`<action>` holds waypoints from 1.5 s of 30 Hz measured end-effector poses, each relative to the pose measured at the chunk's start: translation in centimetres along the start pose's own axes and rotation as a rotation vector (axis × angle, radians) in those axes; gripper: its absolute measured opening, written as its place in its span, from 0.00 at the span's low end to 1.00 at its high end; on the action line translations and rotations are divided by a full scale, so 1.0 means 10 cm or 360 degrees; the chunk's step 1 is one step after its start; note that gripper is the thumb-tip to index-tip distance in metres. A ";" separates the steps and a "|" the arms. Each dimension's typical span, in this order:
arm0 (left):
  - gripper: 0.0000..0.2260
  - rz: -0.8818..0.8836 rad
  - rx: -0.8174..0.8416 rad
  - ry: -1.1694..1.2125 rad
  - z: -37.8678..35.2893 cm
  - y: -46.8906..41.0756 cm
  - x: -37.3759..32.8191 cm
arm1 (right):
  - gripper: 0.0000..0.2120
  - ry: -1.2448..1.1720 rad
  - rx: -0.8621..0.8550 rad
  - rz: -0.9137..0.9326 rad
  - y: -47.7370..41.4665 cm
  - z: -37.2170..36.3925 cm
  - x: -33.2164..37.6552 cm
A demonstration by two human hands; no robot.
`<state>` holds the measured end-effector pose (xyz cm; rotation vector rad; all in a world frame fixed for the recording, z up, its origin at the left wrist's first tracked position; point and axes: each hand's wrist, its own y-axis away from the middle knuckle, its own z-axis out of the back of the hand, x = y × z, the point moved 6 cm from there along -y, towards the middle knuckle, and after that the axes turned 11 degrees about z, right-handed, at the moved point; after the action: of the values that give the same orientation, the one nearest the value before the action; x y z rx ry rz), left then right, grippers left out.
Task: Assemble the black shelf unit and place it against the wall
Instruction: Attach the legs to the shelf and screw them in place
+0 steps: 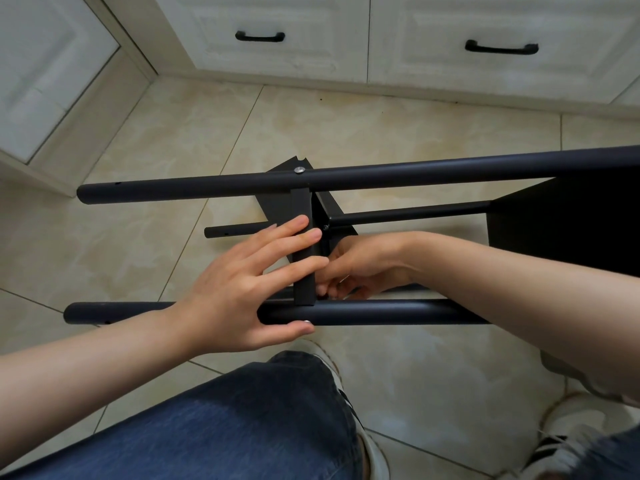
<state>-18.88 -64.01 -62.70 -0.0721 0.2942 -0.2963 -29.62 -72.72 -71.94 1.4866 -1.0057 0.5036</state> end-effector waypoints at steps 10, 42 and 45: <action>0.30 -0.0003 -0.0003 0.0003 0.00 0.00 0.01 | 0.07 0.0066 -0.0027 0.0033 -0.02 0.00 0.03; 0.33 0.0030 0.0085 -0.0186 0.08 -0.05 -0.01 | 0.14 -0.0030 -0.0041 0.0177 0.07 -0.02 0.10; 0.33 0.0096 0.0136 -0.0228 0.12 -0.09 -0.03 | 0.15 0.0147 -0.0155 0.0221 0.14 -0.01 0.17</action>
<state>-19.05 -64.71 -61.33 -0.0002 0.1409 -0.2419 -29.86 -73.05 -69.80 1.3016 -1.0505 0.6087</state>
